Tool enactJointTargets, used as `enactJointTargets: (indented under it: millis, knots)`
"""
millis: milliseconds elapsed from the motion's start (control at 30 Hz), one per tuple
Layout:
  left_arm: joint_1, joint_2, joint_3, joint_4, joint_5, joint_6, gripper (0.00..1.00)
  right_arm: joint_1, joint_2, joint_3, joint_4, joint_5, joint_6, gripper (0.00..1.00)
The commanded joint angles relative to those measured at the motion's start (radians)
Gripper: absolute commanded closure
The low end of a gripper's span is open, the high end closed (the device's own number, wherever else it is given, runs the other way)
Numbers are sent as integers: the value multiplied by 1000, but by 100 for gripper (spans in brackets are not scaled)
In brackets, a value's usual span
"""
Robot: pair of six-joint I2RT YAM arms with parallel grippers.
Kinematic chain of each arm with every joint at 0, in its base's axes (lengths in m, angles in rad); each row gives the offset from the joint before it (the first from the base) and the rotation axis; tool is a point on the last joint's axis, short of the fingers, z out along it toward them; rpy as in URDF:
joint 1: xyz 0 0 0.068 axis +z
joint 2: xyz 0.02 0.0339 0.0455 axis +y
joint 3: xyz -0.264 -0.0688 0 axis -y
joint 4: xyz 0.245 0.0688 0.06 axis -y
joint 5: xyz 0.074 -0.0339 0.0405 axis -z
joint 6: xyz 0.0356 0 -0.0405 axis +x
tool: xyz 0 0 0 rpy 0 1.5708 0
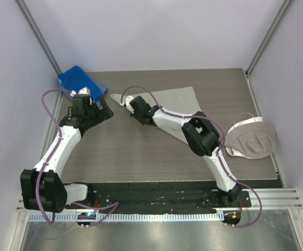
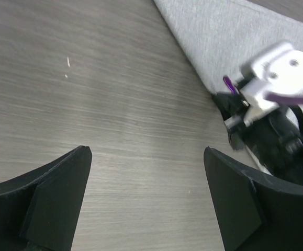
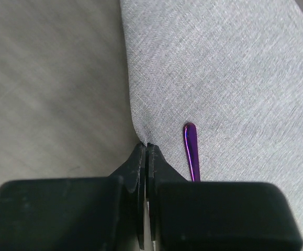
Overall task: Fold the napkin, place the utensils inside, and roll it up
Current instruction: Fold the napkin
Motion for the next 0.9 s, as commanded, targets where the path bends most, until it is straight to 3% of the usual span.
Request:
enactJointTargets:
  millis: [0,133,267,500,867]
  knots:
    - [22,-23,-183,228,-31,-211,9,78,-100,-98,-33,-46,128,99]
    - [31,-28,-329,351,-74,-312,14,143,-149,-187,-22,-17,194,99]
    - [36,-49,-433,357,-210,-331,17,203,-192,-244,-8,-1,269,99]
    - [95,-192,-575,404,-318,-372,23,273,-209,-283,3,3,349,99]
    - [266,-194,-630,417,-241,-371,34,302,-224,-304,21,-3,383,99]
